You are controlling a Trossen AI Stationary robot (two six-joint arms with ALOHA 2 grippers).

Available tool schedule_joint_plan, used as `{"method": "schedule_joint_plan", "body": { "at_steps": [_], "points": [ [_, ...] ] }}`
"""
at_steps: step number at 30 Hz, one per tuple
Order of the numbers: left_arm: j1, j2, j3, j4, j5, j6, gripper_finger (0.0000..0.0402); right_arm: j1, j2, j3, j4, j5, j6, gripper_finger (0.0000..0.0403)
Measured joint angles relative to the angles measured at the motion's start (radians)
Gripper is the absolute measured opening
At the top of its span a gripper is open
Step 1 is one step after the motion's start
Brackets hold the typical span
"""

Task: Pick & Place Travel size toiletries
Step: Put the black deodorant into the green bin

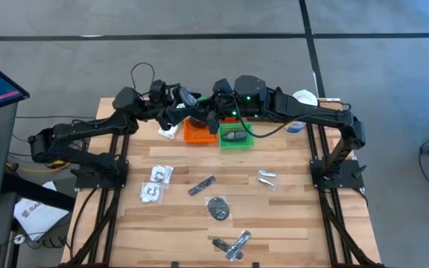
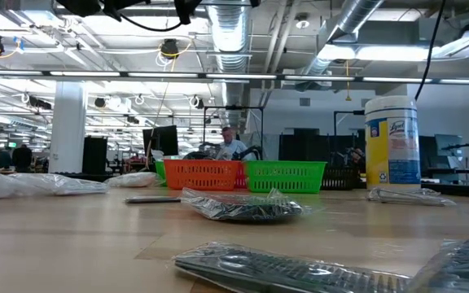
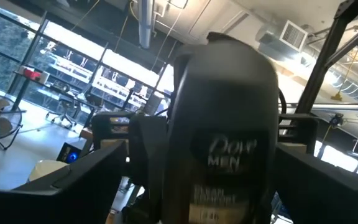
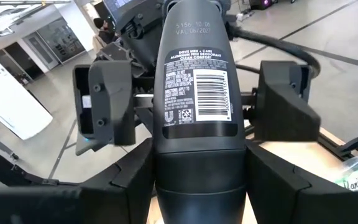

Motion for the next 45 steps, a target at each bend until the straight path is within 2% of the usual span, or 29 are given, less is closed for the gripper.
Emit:
{"method": "schedule_joint_plan", "body": {
  "at_steps": [27, 31, 36, 45],
  "points": [
    [-0.005, -0.001, 0.000, -0.016, 0.031, -0.038, 0.0272, -0.006, 0.000, 0.000, -0.043, -0.022, 0.023, 0.0196],
    [-0.005, -0.001, 0.000, -0.032, 0.030, -0.038, 0.0244, -0.007, 0.000, 0.000, -0.043, -0.022, 0.023, 0.0196],
    [-0.006, -0.001, 0.000, -0.041, 0.029, -0.062, 0.0190, -0.007, 0.000, 0.000, -0.046, -0.022, 0.031, 0.0202],
    [-0.004, -0.001, 0.000, -0.042, 0.026, -0.106, 0.0190, -0.008, 0.000, 0.000, -0.047, -0.023, 0.027, 0.0216]
  ]
}}
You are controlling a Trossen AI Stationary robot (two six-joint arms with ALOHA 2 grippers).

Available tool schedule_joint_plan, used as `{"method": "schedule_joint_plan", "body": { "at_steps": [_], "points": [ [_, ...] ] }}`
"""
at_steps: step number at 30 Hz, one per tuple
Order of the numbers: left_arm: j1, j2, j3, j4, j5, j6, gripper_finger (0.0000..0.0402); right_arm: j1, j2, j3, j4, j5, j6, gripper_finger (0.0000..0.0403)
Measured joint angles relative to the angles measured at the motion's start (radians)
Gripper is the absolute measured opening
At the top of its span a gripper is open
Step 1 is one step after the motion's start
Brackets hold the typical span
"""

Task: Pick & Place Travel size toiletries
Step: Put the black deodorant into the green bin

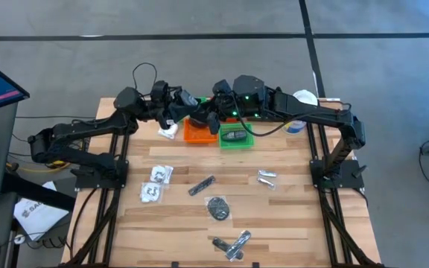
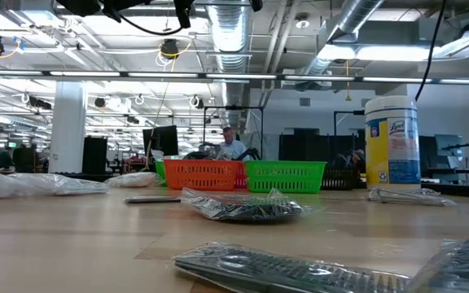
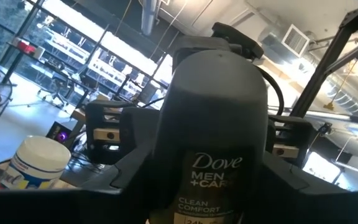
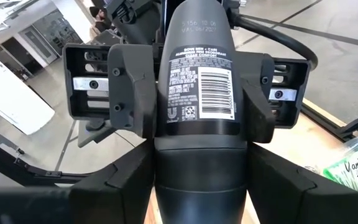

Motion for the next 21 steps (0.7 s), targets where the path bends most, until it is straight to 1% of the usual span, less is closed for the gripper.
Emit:
{"method": "schedule_joint_plan", "body": {
  "at_steps": [6, 13, 21],
  "points": [
    [0.000, 0.000, -0.001, -0.017, -0.001, -0.047, 0.0190, 0.000, -0.001, 0.000, -0.041, -0.023, -0.004, 0.0220],
    [-0.002, 0.003, -0.002, -0.089, 0.004, -0.062, 0.0190, 0.000, -0.002, 0.000, -0.127, -0.055, -0.002, 0.0221],
    [-0.008, 0.003, -0.002, -0.090, -0.001, -0.063, 0.0190, 0.001, -0.002, 0.000, -0.126, -0.056, 0.003, 0.0221]
  ]
}}
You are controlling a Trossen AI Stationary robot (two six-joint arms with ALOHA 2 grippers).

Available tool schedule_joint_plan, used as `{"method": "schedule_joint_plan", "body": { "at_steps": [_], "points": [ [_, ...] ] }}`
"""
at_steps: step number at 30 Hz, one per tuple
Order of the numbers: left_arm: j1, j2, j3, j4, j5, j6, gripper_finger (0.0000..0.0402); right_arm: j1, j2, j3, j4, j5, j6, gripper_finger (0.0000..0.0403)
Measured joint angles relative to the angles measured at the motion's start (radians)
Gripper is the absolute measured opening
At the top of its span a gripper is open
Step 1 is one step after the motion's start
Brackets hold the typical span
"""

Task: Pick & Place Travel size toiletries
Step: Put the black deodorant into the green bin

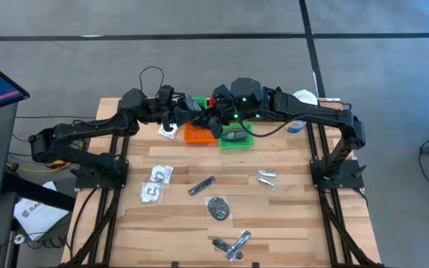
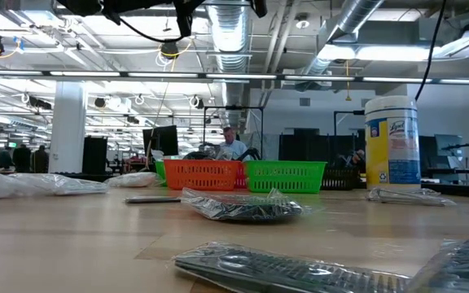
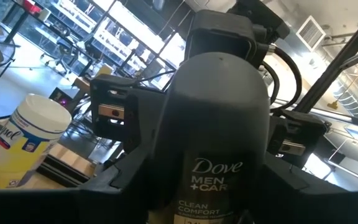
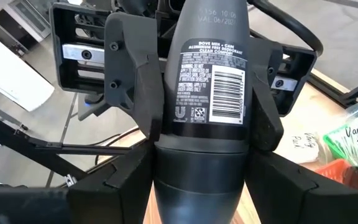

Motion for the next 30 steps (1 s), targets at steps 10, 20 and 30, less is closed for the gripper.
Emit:
{"method": "schedule_joint_plan", "body": {
  "at_steps": [10, 20, 30],
  "points": [
    [0.001, -0.005, 0.002, 0.012, -0.001, -0.005, 0.0190, 0.000, 0.002, 0.000, -0.021, -0.043, 0.015, 0.0258],
    [0.001, -0.005, 0.002, -0.004, 0.004, -0.003, 0.0190, -0.001, 0.001, 0.000, -0.094, -0.043, 0.047, 0.0331],
    [0.001, -0.003, 0.088, -0.218, 0.025, 0.140, 0.0190, -0.008, -0.007, -0.001, -0.440, -0.043, -0.054, 0.0357]
  ]
}}
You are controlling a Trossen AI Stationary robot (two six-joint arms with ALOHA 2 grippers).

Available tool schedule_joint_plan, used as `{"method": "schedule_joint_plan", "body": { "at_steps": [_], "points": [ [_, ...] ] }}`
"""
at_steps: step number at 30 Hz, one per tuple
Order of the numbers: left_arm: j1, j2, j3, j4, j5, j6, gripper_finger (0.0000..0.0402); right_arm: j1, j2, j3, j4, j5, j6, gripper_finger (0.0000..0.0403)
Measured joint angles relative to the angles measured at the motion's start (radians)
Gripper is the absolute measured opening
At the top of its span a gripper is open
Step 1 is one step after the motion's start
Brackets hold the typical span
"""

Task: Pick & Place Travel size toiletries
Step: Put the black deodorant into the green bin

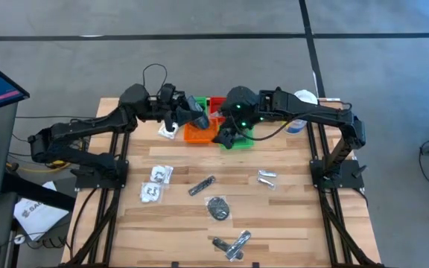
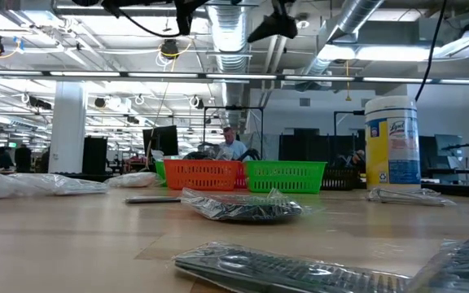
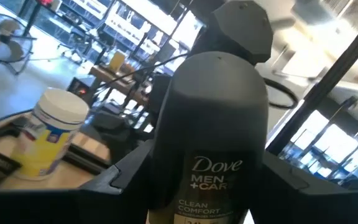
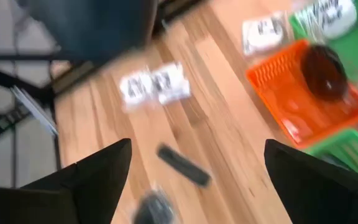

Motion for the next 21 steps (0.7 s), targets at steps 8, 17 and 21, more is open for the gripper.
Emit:
{"method": "schedule_joint_plan", "body": {
  "at_steps": [8, 17, 21],
  "points": [
    [0.000, 0.028, 0.117, -0.227, -0.001, 0.188, 0.0190, 0.001, -0.003, 0.000, -0.090, 0.022, -0.005, 0.0353],
    [-0.016, 0.135, 0.193, -0.264, 0.025, 0.236, 0.0190, 0.011, -0.152, -0.137, -0.073, 0.170, 0.088, 0.0345],
    [-0.029, 0.175, 0.223, -0.263, 0.027, 0.260, 0.0190, 0.007, -0.318, -0.302, 0.054, 0.187, 0.168, 0.0345]
  ]
}}
